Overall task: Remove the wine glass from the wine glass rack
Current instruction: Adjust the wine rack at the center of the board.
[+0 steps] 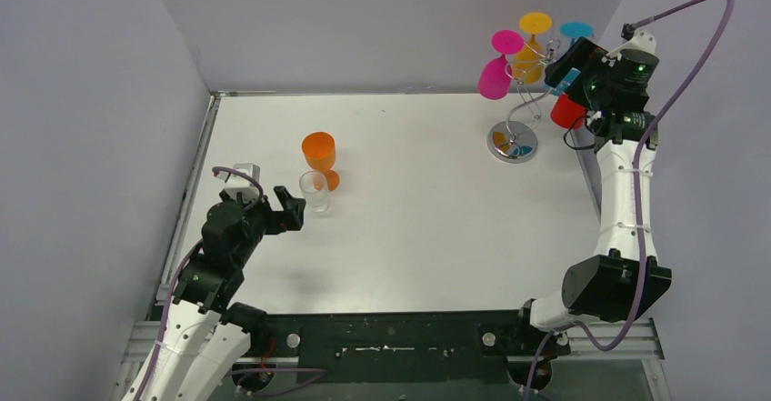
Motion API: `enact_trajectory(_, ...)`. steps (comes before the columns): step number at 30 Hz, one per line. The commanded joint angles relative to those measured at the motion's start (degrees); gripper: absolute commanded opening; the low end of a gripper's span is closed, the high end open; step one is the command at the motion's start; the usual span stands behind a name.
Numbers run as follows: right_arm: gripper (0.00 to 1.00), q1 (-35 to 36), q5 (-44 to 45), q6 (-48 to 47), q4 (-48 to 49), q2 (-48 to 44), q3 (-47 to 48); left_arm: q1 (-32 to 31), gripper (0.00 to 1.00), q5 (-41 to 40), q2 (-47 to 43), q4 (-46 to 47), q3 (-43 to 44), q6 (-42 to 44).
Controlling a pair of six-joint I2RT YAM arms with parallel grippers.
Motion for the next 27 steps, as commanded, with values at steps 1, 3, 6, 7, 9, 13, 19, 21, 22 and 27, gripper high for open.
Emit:
enact_trajectory(1,1.00,0.09,-3.24,-0.01,0.24,1.16,2.98,0.30,0.91,0.88,-0.20,2.60,0.77,-0.12)
enact_trajectory(3,1.00,0.61,-4.98,0.63,0.74,1.49,2.81,0.35,0.91,0.88,-0.18,2.70,0.81,-0.11)
enact_trajectory(6,1.00,1.70,-4.83,0.77,0.85,1.68,2.99,0.43,0.91,0.88,-0.20,2.76,0.85,-0.09)
enact_trajectory(7,1.00,2.05,-4.67,0.77,0.87,1.69,3.05,0.48,0.91,0.96,-0.27,2.72,0.86,-0.12)
enact_trajectory(9,1.00,2.81,-3.92,0.74,0.52,1.84,3.16,0.52,0.90,1.05,-0.23,2.76,0.77,-0.10)
enact_trajectory(13,1.00,3.95,-2.40,0.43,-0.28,2.35,3.07,0.61,0.90,1.14,-0.35,2.63,0.86,-0.11)
enact_trajectory(19,1.00,6.73,-1.11,0.14,-0.70,2.39,3.04,0.61,0.91,1.11,-0.45,2.68,0.71,-0.08)
enact_trajectory(21,1.00,7.40,0.02,-0.44,-0.72,2.38,3.59,0.61,0.91,1.06,-0.46,2.68,0.76,-0.05)
enact_trajectory(22,1.00,7.48,0.97,-0.65,-0.83,2.43,4.03,0.61,0.91,1.09,-0.46,2.68,0.75,-0.08)
enact_trajectory(27,1.00,7.86,9.25,-2.46,-1.40,1.87,6.81,0.61,0.91,1.23,-0.53,2.68,0.76,-0.12)
